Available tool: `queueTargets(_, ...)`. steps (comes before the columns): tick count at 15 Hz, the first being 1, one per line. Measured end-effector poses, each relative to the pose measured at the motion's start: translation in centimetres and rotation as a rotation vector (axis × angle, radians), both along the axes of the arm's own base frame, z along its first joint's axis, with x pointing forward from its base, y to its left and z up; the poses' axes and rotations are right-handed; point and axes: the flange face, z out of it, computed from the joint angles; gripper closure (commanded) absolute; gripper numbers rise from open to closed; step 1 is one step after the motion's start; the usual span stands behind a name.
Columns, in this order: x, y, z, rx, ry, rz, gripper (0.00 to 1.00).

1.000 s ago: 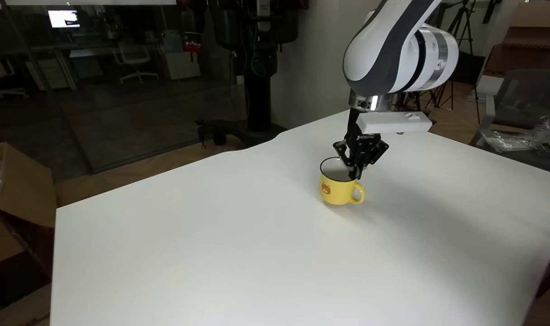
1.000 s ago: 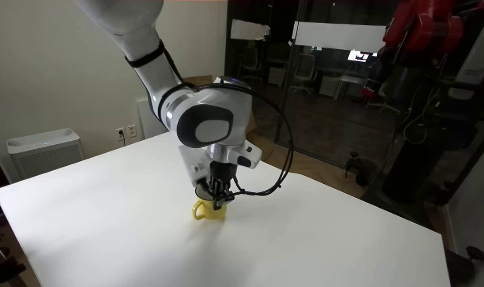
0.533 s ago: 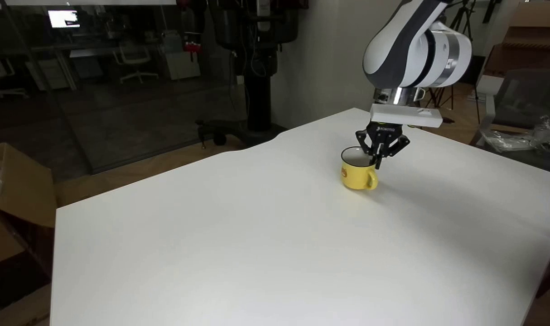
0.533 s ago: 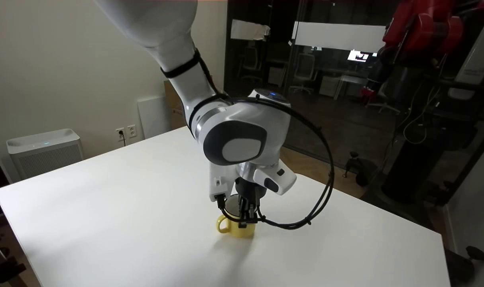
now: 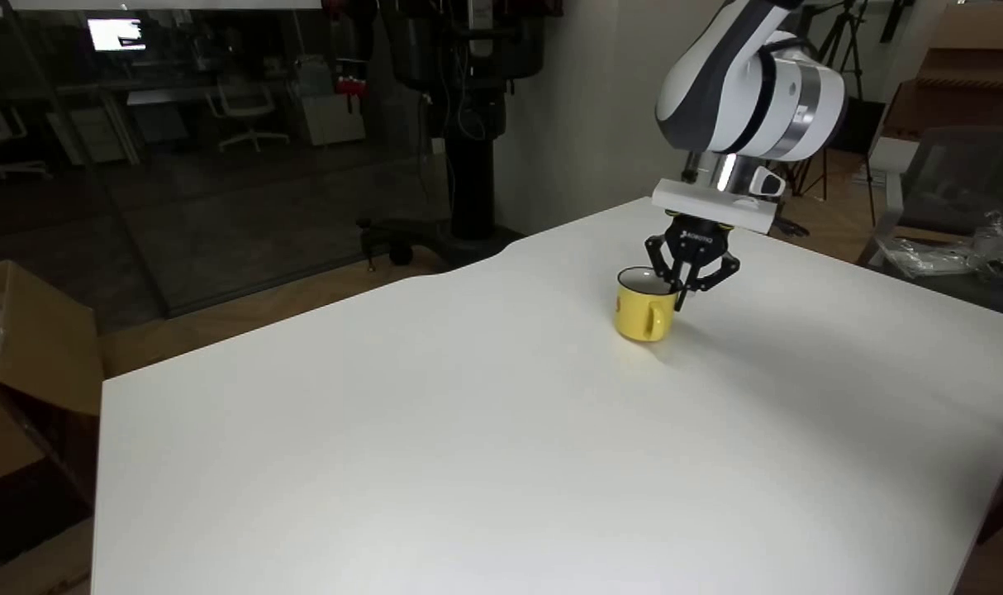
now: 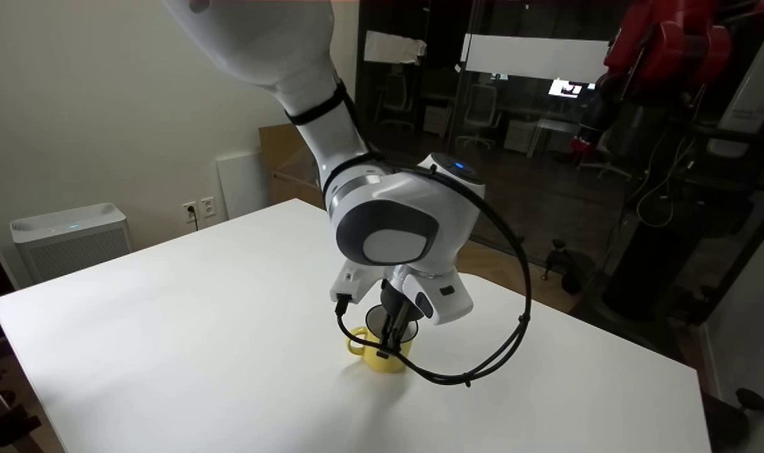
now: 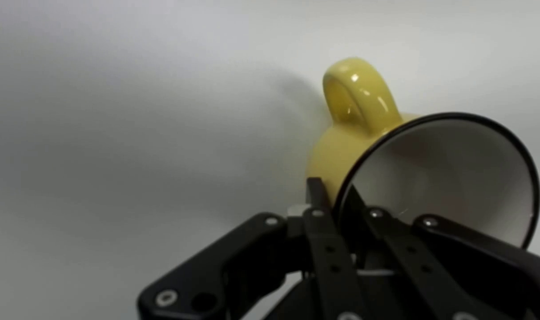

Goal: Move the mug to the right

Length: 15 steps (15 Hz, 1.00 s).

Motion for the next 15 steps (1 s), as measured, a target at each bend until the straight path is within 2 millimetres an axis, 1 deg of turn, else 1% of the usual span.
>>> queueTargets(1,0.1,0.0,0.0,0.014,-0.001,-0.044,0.64)
queueTargets(2,0.2,0.0,0.0,0.028,-0.003,-0.088,0.64)
queueTargets(6,0.4,0.0,0.1,0.075,-0.012,-0.234,0.37)
queueTargets(11,1.0,0.1,0.8,0.089,-0.035,-0.292,0.03)
queueTargets(13,1.3,0.5,1.5,0.083,-0.048,-0.289,0.00)
queueTargets(15,1.5,1.3,2.8,0.073,-0.057,-0.268,0.00)
